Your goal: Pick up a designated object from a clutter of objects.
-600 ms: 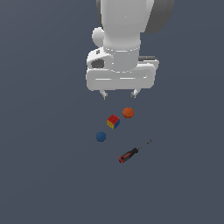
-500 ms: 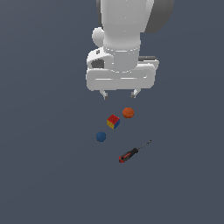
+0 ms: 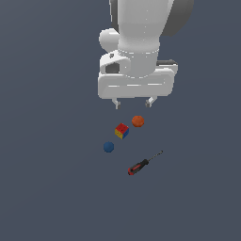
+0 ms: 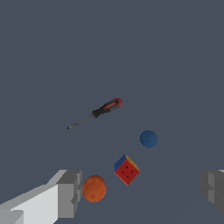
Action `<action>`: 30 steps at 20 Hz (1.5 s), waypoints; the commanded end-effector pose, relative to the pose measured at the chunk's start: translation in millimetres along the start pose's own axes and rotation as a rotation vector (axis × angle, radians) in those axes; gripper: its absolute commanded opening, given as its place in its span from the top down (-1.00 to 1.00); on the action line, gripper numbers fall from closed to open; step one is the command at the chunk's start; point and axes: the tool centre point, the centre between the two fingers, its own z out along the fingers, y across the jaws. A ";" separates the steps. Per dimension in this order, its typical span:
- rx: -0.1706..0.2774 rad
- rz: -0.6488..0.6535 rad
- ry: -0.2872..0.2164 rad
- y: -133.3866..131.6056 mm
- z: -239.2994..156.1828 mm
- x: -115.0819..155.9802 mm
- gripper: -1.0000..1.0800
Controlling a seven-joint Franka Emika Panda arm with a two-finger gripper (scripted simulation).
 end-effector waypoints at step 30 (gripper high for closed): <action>0.009 -0.346 -0.070 82.0 203.7 -18.7 -0.92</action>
